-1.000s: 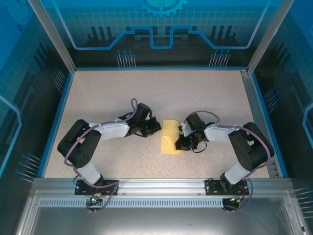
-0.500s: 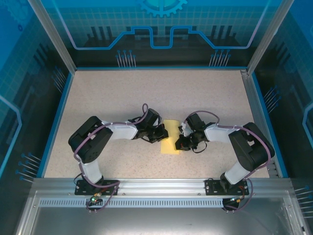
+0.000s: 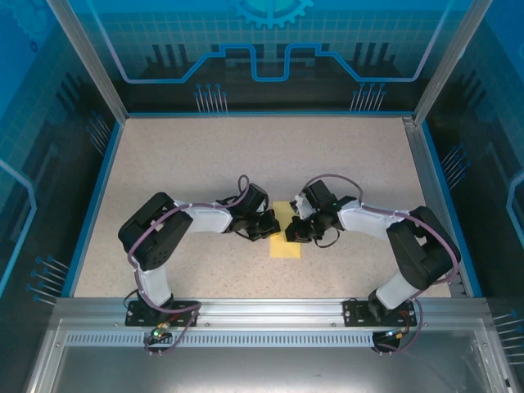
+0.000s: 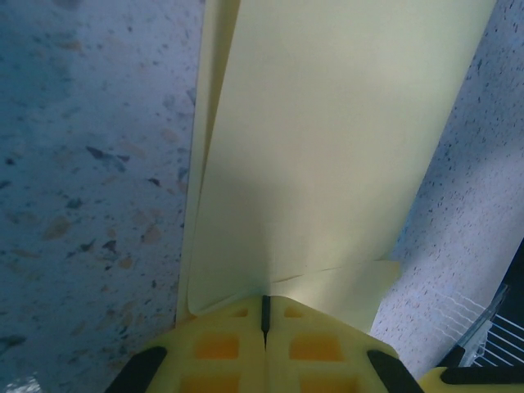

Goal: Fold a paper plane with a square sheet of paper (pick it up from the middle)
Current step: Fold the triangle a second time at the center of the table.

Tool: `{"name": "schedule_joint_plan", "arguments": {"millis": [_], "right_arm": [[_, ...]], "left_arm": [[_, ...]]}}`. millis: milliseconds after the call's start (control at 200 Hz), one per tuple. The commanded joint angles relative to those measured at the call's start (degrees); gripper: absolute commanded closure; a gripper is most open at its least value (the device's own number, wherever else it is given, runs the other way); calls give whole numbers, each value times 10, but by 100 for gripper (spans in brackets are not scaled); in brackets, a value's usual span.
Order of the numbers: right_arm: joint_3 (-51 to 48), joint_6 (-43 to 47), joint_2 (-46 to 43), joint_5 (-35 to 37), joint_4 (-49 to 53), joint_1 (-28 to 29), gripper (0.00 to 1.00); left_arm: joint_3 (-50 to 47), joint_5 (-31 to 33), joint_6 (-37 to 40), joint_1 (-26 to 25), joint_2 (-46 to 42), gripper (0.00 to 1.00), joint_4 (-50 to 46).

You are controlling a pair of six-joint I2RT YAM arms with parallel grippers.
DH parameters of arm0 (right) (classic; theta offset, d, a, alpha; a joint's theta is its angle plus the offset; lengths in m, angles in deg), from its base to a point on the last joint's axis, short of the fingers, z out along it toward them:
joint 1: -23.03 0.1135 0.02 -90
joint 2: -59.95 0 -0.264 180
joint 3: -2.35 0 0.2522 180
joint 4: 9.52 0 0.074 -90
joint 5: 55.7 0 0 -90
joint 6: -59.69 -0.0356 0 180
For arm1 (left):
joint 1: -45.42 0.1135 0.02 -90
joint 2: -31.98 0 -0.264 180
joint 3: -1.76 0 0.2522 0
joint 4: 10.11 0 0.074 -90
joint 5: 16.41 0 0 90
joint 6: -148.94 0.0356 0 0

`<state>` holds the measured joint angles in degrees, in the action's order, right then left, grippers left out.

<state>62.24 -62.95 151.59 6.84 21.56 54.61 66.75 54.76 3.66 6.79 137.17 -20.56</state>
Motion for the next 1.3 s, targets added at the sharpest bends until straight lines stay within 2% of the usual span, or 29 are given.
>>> {"name": "schedule_joint_plan", "arguments": {"millis": [0,200,420,815,1035,1170,1295], "right_arm": [[27,-8,40,-7,13,11,95],[26,-7,87,-8,6,17,95],[3,3,96,15,24,13,95],[-99,3,-10,-25,11,-17,91],[-173,15,-83,-40,19,-66,88],[-168,10,-125,-46,16,-82,82],[-131,1,-120,-34,4,-83,75]], "left_arm": [[2,26,12,1,17,96,-46],[2,25,14,1,17,96,-49],[2,28,13,0,17,97,-53],[0,35,8,1,20,98,-60],[-2,34,9,1,17,98,-60],[-1,20,9,0,12,96,-48],[4,11,10,0,5,95,-44]]}}
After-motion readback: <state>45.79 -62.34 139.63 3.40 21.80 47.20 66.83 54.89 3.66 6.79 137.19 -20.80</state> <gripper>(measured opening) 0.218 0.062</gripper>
